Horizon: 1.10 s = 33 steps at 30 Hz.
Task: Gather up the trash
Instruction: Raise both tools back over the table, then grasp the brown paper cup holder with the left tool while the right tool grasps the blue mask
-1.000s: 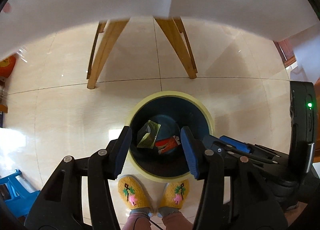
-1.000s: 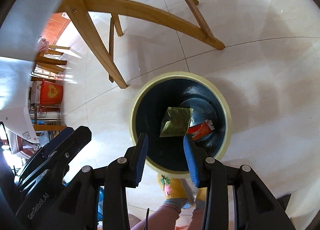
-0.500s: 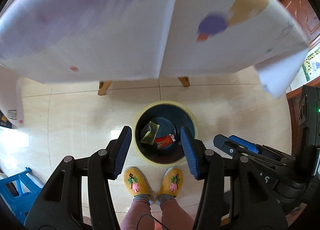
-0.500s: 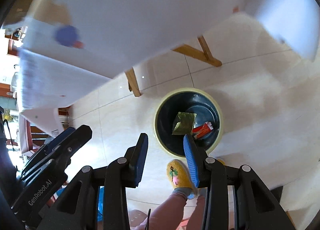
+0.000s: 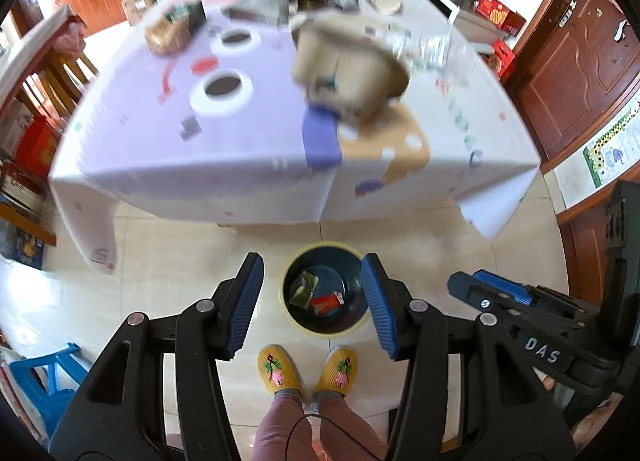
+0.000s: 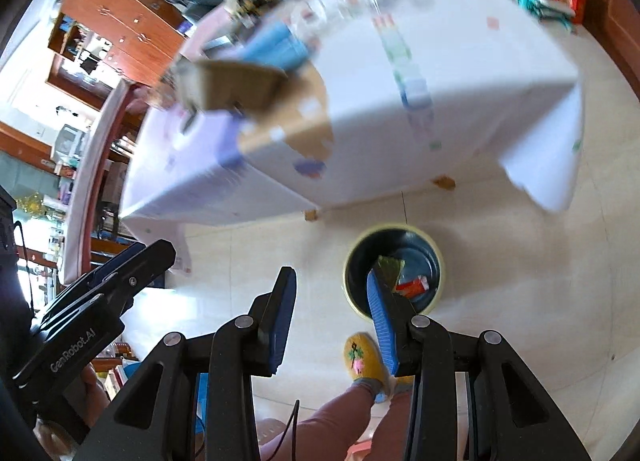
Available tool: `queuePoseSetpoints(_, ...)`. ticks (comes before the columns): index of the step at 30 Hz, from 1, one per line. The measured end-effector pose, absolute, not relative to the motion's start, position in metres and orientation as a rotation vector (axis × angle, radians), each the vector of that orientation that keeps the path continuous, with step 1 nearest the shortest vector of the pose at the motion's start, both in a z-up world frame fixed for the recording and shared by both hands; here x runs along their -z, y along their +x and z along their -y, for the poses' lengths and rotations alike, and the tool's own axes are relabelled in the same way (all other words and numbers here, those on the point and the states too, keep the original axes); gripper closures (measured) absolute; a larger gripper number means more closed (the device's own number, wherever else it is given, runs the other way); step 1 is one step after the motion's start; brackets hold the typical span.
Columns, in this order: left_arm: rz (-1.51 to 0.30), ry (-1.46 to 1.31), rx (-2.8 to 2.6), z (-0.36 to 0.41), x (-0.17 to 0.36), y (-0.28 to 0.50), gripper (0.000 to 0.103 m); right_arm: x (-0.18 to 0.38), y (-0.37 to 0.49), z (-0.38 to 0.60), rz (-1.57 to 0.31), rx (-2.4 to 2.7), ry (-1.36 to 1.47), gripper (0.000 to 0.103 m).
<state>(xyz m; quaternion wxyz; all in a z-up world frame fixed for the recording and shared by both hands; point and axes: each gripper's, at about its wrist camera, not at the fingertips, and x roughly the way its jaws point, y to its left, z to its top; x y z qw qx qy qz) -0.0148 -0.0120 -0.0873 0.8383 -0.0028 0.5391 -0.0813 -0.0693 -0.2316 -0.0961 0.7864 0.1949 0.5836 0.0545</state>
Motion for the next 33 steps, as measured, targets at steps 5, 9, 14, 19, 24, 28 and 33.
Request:
queuePoseSetpoints(5, -1.083, -0.012, 0.145, 0.011, 0.02, -0.005, 0.055, 0.041, -0.056, 0.237, -1.179, -0.156, 0.393, 0.066)
queuePoseSetpoints(9, -1.044, -0.03, 0.134, 0.015, -0.022, 0.01, 0.055, 0.005, -0.039, 0.241, -1.107, -0.181, 0.363, 0.066)
queuePoseSetpoints(14, -1.073, -0.091, 0.122, 0.016, -0.05, 0.032, 0.055, -0.023, -0.011, 0.243, -1.055, -0.196, 0.327, 0.066)
queuePoseSetpoints(19, -1.153, -0.156, 0.091, 0.016, -0.045, 0.064, 0.055, -0.027, 0.022, 0.248, -1.059, -0.189, 0.308, 0.066)
queuePoseSetpoints(24, -1.24, -0.242, 0.072, 0.016, -0.021, 0.103, 0.055, -0.014, 0.051, 0.255, -1.079, -0.176, 0.353, 0.066)
queuePoseSetpoints(28, -1.306, -0.278, 0.075, 0.017, 0.0, 0.131, 0.055, 0.005, 0.079, 0.256, -1.112, -0.158, 0.406, 0.066)
queuePoseSetpoints(33, -1.401, -0.293, 0.098, 0.02, 0.027, 0.159, 0.055, 0.034, 0.11, 0.253, -1.18, -0.132, 0.478, 0.048)
